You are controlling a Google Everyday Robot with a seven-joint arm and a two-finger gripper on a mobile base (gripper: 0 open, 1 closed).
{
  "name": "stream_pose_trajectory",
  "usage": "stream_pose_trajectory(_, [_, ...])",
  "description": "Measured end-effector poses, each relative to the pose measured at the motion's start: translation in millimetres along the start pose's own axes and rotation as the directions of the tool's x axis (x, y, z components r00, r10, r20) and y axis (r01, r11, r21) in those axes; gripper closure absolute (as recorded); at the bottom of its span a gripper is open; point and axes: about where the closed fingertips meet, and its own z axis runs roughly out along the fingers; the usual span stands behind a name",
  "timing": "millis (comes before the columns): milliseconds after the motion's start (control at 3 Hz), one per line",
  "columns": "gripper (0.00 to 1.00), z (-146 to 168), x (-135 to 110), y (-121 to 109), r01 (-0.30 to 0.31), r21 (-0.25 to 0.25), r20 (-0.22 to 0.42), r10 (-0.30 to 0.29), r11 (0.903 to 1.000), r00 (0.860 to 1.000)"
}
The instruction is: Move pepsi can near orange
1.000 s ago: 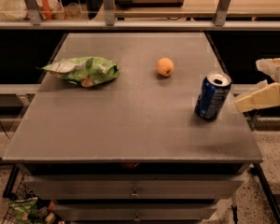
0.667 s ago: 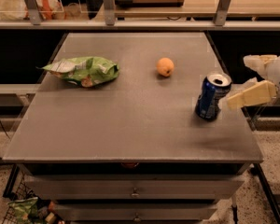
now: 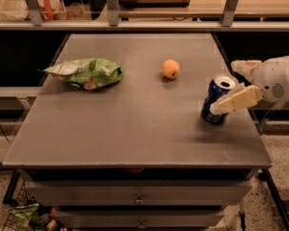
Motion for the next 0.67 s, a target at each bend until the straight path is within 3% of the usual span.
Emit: stream_pose_trajectory(667, [0.40, 3.4, 10.2, -2.3, -0.002, -0.019, -0.029, 0.001, 0.9998, 1.000])
